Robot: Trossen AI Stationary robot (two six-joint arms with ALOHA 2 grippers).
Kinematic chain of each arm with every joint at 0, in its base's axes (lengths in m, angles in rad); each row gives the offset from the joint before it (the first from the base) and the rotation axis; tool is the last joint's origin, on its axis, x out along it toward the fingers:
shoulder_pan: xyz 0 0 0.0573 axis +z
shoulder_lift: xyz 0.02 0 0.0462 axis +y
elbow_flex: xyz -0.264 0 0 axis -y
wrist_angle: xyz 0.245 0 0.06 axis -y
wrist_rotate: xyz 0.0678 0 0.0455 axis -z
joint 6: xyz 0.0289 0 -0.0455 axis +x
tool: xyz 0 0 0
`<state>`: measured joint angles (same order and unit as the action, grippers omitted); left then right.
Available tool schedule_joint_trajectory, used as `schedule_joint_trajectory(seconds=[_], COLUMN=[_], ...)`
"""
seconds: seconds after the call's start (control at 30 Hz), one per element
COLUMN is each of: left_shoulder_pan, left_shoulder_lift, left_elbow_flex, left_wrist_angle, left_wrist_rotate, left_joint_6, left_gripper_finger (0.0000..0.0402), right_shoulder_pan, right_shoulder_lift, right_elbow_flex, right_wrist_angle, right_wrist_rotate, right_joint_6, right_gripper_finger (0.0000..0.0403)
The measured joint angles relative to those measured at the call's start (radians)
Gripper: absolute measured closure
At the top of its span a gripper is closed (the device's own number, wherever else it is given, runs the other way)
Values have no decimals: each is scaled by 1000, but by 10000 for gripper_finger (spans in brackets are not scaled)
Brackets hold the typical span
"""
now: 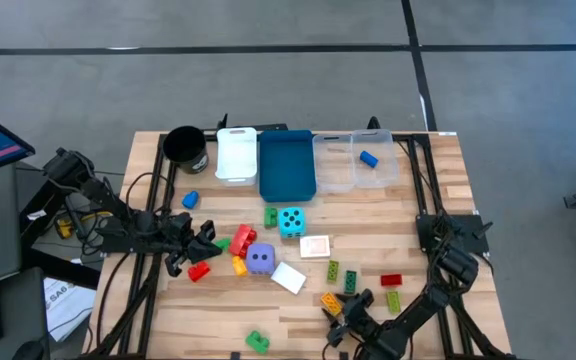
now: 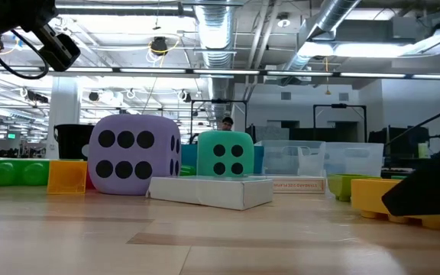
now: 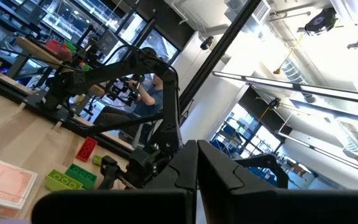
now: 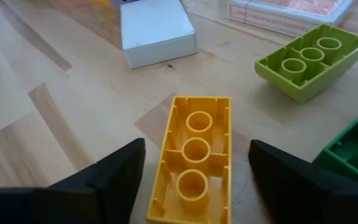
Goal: Pick & Place Toys
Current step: Put the small yellow game piece into the right transparent bin
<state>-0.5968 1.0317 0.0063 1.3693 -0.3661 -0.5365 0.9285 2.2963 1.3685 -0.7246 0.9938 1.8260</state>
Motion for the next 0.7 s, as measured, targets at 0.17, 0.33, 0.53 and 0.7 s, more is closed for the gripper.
schedule_joint_trajectory(seconds=[0.17, 0.33, 0.53, 0.7], left_shoulder_pan=[0, 0, -2, -19], left_shoulder_lift=[0, 0, 0, 0], left_elbow_flex=[0, 0, 0, 0], left_wrist_angle=[0, 0, -6, -44], left_wrist_rotate=[0, 0, 0, -14], left_joint_6=[0, 0, 0, -3], left_gripper_finger=[401, 401, 401, 401], right_shoulder_pan=[-4, -5, -11, -37], right_shoulder_lift=[0, -1, 13, 14], right_elbow_flex=[-1, -1, 99, 251], right_wrist_angle=[-19, -13, -177, -465], right_wrist_rotate=[-17, -19, -44, -75], right_joint_6=[-3, 0, 26, 26], right_gripper_finger=[210, 267, 266, 266])
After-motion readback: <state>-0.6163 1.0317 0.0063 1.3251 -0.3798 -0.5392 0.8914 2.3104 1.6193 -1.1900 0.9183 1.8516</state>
